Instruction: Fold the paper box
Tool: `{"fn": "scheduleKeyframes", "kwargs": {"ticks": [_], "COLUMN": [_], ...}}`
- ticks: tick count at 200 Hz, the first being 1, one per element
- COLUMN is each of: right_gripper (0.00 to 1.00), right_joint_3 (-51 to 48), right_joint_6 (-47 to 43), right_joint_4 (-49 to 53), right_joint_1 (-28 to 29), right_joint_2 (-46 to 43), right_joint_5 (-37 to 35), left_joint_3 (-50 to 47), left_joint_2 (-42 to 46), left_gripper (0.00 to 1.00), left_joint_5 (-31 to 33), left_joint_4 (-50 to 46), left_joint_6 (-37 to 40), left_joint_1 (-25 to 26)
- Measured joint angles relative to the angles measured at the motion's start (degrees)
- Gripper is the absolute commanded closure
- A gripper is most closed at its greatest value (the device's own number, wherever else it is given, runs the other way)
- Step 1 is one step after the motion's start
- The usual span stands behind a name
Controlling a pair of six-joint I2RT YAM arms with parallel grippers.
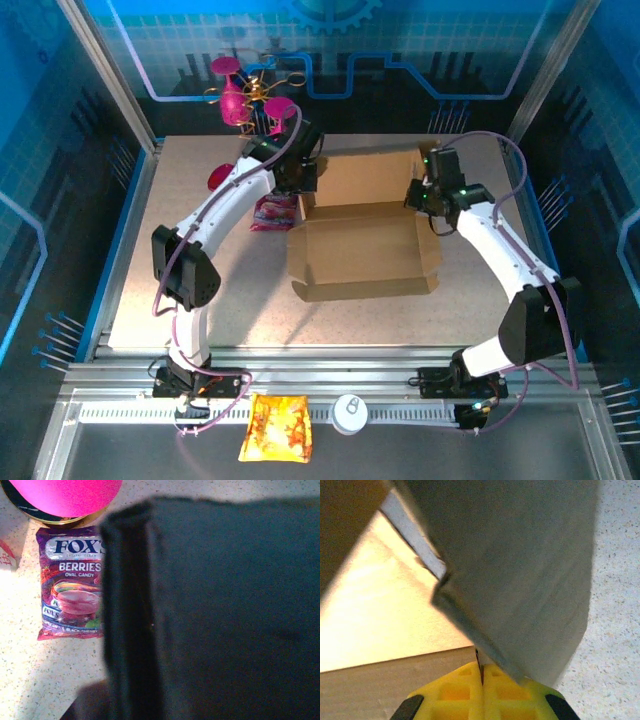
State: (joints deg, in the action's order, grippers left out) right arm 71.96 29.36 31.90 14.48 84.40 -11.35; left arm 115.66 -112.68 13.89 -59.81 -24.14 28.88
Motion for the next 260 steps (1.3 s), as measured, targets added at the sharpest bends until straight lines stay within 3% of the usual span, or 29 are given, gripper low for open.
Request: {"fn": "scheduleKeyframes", "kwargs": {"ticks": [49,81,101,124,150,187,228,260], "right_gripper": [0.91,0.68,0.48,0.36,0.33,0.26,0.25,0.38], "right_joint_3": [1.2,3.1,5.0,6.0,6.3,2.7,0.6,0.3], "right_joint_6": [-8.2,-13.1,-14.9,-15.2,-13.8,-8.4,-9.7,-12.9], "right_joint_4": [2.8,3.6,2.9,2.6,1.6,-1.6,-3.5,-4.3], "right_joint_1": [8.3,10.4,10.5,9.1,3.5,-9.9,-10.8,-11.4], "right_joint_2": [3.0,3.3,1.6,-4.1,-12.5,-20.2,-14.3,-7.8], "right_joint_5": [-12.4,-15.6,-14.2,-10.5,-4.9,2.5,4.5,3.9], "left_joint_3": [1.8,1.9,1.9,1.9,1.9,2.8,4.6,4.6], "left_joint_2": [-0.6,-0.7,-0.7,-0.7,-0.7,-0.9,-1.0,-1.0], "left_gripper": [1.00,1.00,1.00,1.00,1.00,1.00,1.00,1.00], "left_joint_5": [0.2,-0.7,-1.8,-2.4,-2.7,-3.3,-3.3,-3.5], "left_joint_4": [-1.9,-1.9,-1.8,-1.8,-1.8,-2.1,-2.6,-3.0], "left_joint_6": [0.0,0.0,0.0,0.0,0.0,0.0,0.0,0.0], "left_joint_1": [0.0,0.0,0.2,0.2,0.2,0.2,0.2,0.2]}}
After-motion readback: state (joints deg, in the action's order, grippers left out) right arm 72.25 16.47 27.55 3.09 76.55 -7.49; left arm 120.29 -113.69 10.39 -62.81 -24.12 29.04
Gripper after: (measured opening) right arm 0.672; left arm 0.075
